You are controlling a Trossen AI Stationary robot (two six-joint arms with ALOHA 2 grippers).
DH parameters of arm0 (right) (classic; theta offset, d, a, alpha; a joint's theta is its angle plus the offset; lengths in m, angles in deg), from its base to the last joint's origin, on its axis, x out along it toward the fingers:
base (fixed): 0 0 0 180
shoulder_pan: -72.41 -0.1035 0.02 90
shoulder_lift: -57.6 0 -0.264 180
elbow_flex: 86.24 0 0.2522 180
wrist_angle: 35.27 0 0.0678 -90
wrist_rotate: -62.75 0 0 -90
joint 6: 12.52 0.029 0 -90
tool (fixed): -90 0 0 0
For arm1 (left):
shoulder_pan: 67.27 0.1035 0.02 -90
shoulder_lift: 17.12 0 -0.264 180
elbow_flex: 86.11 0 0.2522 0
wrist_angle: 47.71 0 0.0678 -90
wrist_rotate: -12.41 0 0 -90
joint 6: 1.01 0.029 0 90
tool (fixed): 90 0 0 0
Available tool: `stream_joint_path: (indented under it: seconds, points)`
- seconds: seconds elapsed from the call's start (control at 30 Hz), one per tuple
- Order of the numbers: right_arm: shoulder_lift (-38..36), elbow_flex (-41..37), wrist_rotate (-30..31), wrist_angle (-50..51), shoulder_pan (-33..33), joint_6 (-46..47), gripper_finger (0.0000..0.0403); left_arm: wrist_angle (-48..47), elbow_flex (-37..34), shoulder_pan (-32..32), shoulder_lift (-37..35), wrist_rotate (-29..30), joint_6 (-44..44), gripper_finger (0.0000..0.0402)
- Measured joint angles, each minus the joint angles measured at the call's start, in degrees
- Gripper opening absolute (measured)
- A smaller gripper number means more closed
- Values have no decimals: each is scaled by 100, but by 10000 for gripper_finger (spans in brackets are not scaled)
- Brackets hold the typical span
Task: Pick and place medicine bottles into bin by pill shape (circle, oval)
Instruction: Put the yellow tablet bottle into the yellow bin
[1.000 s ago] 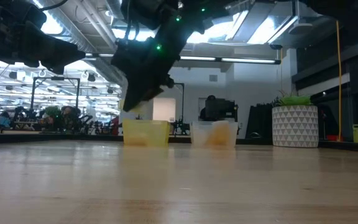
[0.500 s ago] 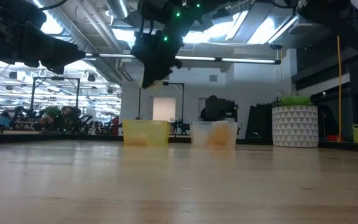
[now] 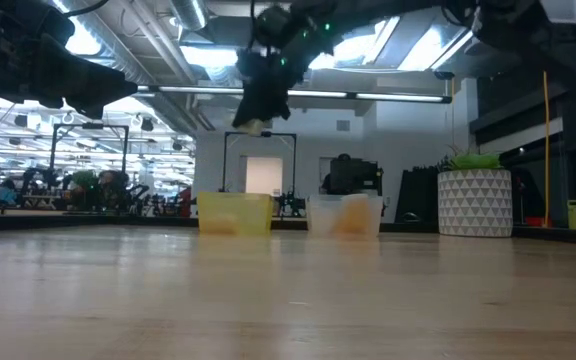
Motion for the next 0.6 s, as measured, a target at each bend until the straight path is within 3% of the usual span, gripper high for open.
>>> stream_joint_path:
  seconds: [0.6]
  points:
    - [708, -22, -86, -466, 255, 22, 108, 0, 0, 0, -2, 1, 4, 149]
